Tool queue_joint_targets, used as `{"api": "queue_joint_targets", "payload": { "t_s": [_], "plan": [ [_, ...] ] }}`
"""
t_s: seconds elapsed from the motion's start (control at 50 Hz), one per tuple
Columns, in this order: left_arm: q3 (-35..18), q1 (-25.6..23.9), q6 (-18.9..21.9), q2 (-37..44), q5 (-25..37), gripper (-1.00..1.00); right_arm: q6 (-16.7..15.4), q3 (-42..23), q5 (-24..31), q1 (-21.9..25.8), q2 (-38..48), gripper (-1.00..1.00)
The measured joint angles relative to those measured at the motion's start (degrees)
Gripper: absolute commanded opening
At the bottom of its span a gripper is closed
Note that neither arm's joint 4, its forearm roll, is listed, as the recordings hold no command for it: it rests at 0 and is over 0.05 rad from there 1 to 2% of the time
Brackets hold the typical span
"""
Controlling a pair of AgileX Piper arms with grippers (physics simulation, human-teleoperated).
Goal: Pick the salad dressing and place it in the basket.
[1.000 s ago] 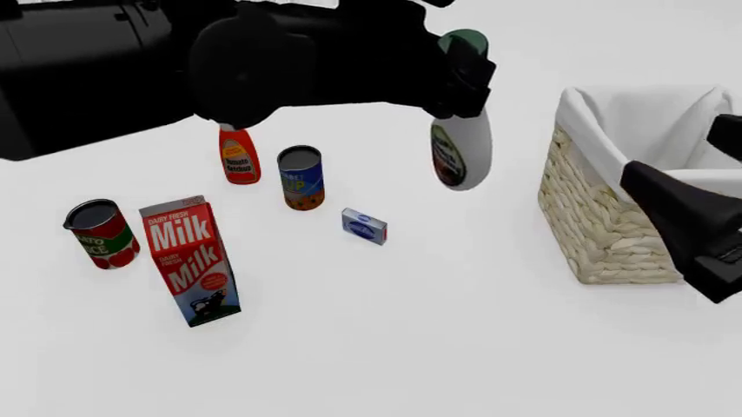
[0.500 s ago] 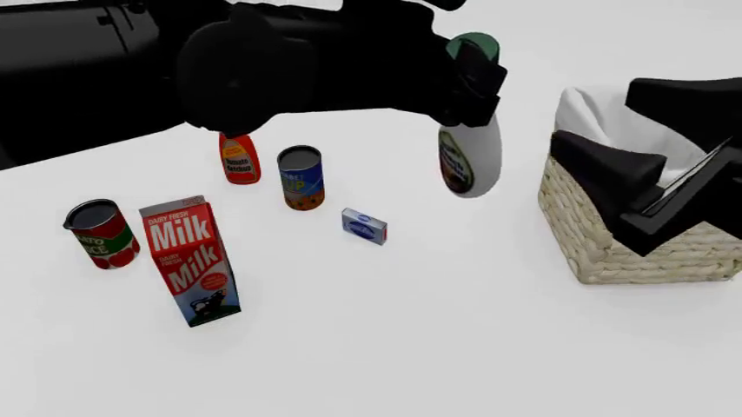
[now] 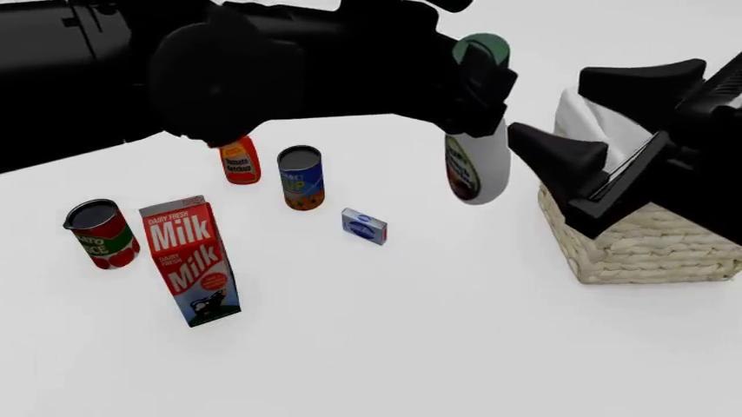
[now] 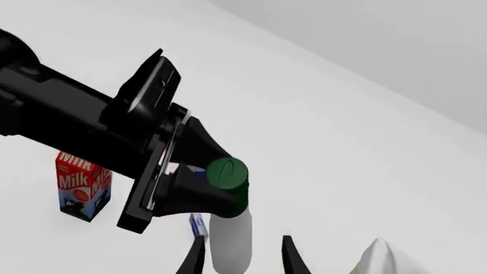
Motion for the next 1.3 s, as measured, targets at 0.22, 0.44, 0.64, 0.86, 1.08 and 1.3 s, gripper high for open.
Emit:
{"api": "queue_joint_targets", "payload": {
  "t_s": [0.22,0.44,0.64,0.86,1.08,1.3],
  "plan": [
    [0.2,-0.9,0.2,-1.0,0.4,-1.0,-0.2,-0.2,-1.8,1.1,2.4,1.0],
    [0.4,-1.8,0.3,-1.9,0.8,-1.0,-0.3,-0.3,-3.3,1.9,4.5,1.0],
    [0.9,-2.5,0.5,-2.5,1.0,-1.0,-0.6,-0.7,-4.3,2.5,6.0,1.0],
    [1.4,-3.1,0.5,-3.0,1.0,-1.0,-0.8,-1.1,-5.2,3.2,7.4,1.0],
    [1.8,-3.8,0.6,-3.7,1.2,-1.0,-0.8,-1.5,-5.9,3.9,8.5,1.0],
    [2.4,-4.1,1.2,-3.8,1.0,-1.0,-1.1,-1.5,-6.0,4.8,8.8,-1.0]
  ]
}}
